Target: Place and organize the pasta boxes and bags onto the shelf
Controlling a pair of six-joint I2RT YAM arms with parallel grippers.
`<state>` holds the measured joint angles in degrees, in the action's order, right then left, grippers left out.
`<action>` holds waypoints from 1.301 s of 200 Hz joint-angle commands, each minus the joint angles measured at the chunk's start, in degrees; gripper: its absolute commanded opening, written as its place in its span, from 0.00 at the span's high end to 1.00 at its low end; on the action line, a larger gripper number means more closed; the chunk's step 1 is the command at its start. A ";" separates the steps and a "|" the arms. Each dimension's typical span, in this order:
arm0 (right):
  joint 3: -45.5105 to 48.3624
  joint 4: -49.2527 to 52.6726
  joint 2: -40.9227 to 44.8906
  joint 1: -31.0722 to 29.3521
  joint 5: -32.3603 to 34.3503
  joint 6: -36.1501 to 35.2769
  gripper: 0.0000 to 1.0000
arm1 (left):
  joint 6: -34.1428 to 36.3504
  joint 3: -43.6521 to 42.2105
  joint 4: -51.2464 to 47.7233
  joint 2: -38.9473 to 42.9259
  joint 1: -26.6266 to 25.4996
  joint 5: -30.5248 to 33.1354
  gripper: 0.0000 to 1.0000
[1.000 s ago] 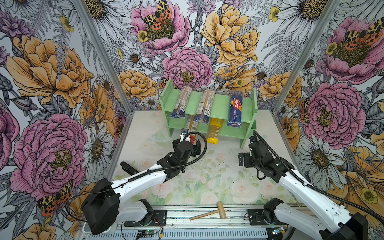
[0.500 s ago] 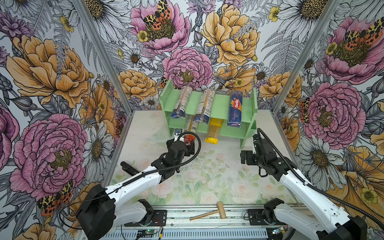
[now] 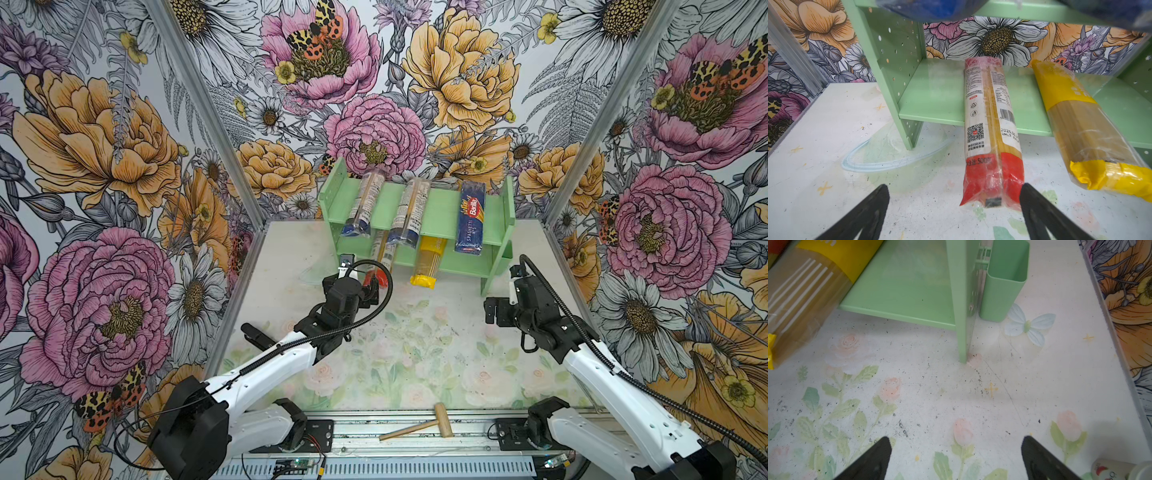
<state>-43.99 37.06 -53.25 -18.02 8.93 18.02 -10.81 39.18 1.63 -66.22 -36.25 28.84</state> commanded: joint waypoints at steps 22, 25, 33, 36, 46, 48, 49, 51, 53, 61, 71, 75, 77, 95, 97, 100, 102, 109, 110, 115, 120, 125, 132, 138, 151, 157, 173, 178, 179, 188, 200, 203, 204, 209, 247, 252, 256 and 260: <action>0.32 -3.76 1.49 0.45 1.48 -3.66 0.00 | 2.38 -1.12 3.00 0.48 3.03 -2.97 0.01; 0.25 -3.97 1.50 0.47 1.58 -3.92 0.00 | 2.39 -1.21 3.10 0.47 3.31 -3.18 0.01; 0.26 -4.52 1.66 0.50 1.82 -4.42 0.00 | 2.45 -1.29 3.50 0.52 3.91 -3.71 0.01; 0.18 -4.68 1.62 0.57 1.83 -4.73 0.00 | 2.48 -1.38 3.67 0.50 4.14 -3.89 0.01; -0.12 -5.12 1.51 0.66 1.88 -5.60 0.00 | 2.76 -1.46 4.29 0.44 4.93 -4.60 0.01; -0.15 -5.19 1.45 0.70 1.90 -5.73 0.01 | 2.73 -1.47 4.46 0.40 5.13 -4.76 0.01; -0.19 -5.26 1.47 0.75 1.94 -5.81 0.00 | 2.73 -1.52 4.49 0.39 5.26 -4.85 0.01; -0.21 -5.31 1.37 0.78 2.01 -5.92 0.01 | 2.79 -1.57 4.60 0.43 5.37 -5.07 0.01; -0.26 -5.39 1.30 0.77 2.04 -6.10 0.00 | 2.85 -1.56 4.72 0.35 5.57 -5.21 0.01; -0.39 -5.74 1.09 0.97 2.18 -6.62 0.00 | 3.14 -1.63 5.21 0.23 6.30 -5.99 0.01; -0.57 -6.17 0.68 1.35 2.24 -7.30 0.01 | 3.50 -1.56 5.64 0.10 7.12 -6.82 0.01; -0.65 -6.37 0.49 1.53 2.21 -7.60 0.01 | 3.73 -1.56 5.90 -0.02 7.46 -7.14 0.01; -0.72 -6.49 0.38 1.57 2.16 -7.68 0.00 | 3.81 -1.56 5.99 0.02 7.59 -7.24 0.01; -1.07 -7.37 -0.61 2.87 1.56 -8.39 0.01 | 4.77 -1.56 6.96 -0.45 8.83 -8.55 0.01; -1.09 -7.47 -0.62 3.00 1.36 -8.43 0.01 | 4.82 -1.52 6.98 -0.44 8.89 -8.61 0.01; -1.10 -7.53 -0.78 3.32 1.15 -8.52 0.00 | 4.91 -1.51 7.06 -0.56 9.10 -8.74 0.01; -1.10 -7.66 -0.86 3.45 0.97 -8.57 0.00 | 4.98 -1.53 7.14 -0.58 9.25 -8.83 0.01; -1.03 -8.15 -1.12 4.05 0.52 -8.66 0.00 | 5.17 -1.63 7.48 -0.58 9.63 -8.93 0.01; -1.02 -8.24 -1.18 4.14 0.41 -8.73 0.00 | 5.22 -1.64 7.54 -0.62 9.62 -8.95 0.01; -1.01 -8.57 -1.30 4.65 -0.03 -8.85 0.00 | 5.34 -1.74 7.83 -0.59 9.90 -9.12 0.01; -0.94 -8.96 -1.49 5.18 -0.67 -8.88 0.00 | 5.50 -1.80 8.02 -0.53 10.11 -9.31 0.01; -0.93 -9.30 -1.70 5.76 -1.24 -8.95 0.00 | 5.59 -1.87 8.16 -0.57 10.24 -9.49 0.01; -0.89 -9.85 -1.85 6.52 -2.18 -9.05 0.01 | 5.61 -2.00 8.38 -0.42 10.47 -9.64 0.01; -0.75 -10.19 -2.20 7.06 -2.82 -9.17 0.00 | 5.67 -2.09 8.54 -0.27 10.63 -9.68 0.01; -0.60 -10.81 -2.70 8.31 -4.12 -9.24 0.00 | 5.84 -2.65 9.06 0.10 10.96 -9.77 0.01; -0.53 -11.07 -2.94 8.93 -4.92 -9.38 0.00 | 5.82 -2.98 9.31 0.35 11.10 -9.90 0.01; -0.42 -11.60 -3.43 9.94 -6.30 -9.58 0.01 | 5.89 -4.06 10.24 0.98 11.34 -10.13 0.01; -0.32 -11.80 -3.52 10.25 -6.88 -9.67 0.01 | 5.97 -4.40 10.64 1.21 11.49 -10.18 0.01; -0.31 -11.86 -3.61 10.36 -7.03 -9.71 0.01 | 6.02 -4.48 10.74 1.24 11.52 -10.19 0.01; -0.33 -12.07 -3.83 11.03 -8.55 -9.95 0.00 | 6.17 -5.10 11.32 1.64 11.79 -10.49 0.01; -0.36 -12.21 -4.29 11.71 -9.96 -10.11 0.01 | 6.24 -5.68 11.60 2.17 12.21 -10.96 0.01; -0.35 -12.26 -4.35 11.82 -10.19 -10.12 0.01 | 6.26 -5.80 11.64 2.30 12.36 -11.11 0.01; -0.37 -12.27 -4.38 11.84 -10.22 -10.12 0.00 | 6.25 -5.83 11.64 2.31 12.35 -11.14 0.01; -0.32 -12.32 -4.57 12.00 -10.55 -10.28 0.00 | 6.24 -5.95 11.62 2.48 12.57 -11.40 0.01; 0.06 -13.06 -5.52 12.66 -14.60 -10.98 0.00 | 6.17 -6.72 10.93 3.91 14.14 -12.91 0.01; 0.26 -13.23 -5.74 12.66 -14.80 -10.97 0.00 | 6.15 -6.83 10.94 4.04 14.34 -13.00 0.01; 0.30 -13.28 -5.89 12.66 -14.99 -11.07 0.01 | 6.16 -6.87 10.94 4.23 14.48 -13.06 0.01; 0.37 -13.45 -5.97 12.66 -15.15 -11.06 0.01 | 6.15 -7.00 10.91 4.36 14.61 -13.17 0.01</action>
<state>-43.99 26.11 -58.52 -5.63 -2.94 8.01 -5.52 33.10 10.66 -63.42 -22.63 17.91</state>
